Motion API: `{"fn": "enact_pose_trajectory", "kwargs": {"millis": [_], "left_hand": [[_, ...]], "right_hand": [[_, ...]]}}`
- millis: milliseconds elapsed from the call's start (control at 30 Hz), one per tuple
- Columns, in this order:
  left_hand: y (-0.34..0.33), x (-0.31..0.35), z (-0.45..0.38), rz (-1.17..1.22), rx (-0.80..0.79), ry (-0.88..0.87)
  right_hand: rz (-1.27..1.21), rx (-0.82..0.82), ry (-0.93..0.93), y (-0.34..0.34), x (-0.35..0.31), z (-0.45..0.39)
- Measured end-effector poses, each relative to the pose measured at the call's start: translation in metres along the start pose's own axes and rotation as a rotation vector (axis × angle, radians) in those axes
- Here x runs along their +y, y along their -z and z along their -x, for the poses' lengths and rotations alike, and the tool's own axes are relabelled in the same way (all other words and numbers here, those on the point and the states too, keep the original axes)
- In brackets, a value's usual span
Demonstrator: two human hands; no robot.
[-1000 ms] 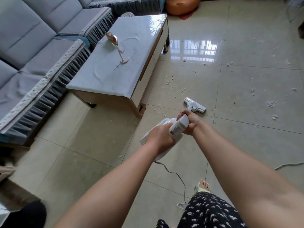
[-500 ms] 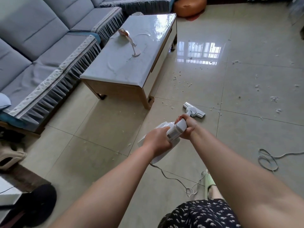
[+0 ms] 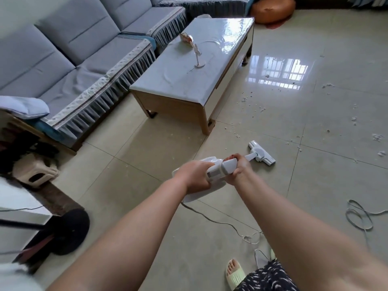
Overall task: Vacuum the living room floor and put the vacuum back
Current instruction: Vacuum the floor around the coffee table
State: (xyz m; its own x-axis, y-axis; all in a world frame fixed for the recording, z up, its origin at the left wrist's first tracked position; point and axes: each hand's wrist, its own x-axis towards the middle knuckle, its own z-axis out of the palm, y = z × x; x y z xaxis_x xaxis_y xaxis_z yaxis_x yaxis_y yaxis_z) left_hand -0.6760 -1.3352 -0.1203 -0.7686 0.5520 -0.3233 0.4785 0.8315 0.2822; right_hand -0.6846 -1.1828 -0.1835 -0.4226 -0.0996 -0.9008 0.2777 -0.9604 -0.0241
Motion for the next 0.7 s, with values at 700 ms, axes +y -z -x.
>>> {"fn": "enact_pose_trajectory", "kwargs": {"millis": [700], "left_hand": [[-0.004,0.038,-0.061,-0.085,0.044,-0.088]], "right_hand": [[-0.092,-0.055,0.009,0.007,-0.068,-0.018]]}}
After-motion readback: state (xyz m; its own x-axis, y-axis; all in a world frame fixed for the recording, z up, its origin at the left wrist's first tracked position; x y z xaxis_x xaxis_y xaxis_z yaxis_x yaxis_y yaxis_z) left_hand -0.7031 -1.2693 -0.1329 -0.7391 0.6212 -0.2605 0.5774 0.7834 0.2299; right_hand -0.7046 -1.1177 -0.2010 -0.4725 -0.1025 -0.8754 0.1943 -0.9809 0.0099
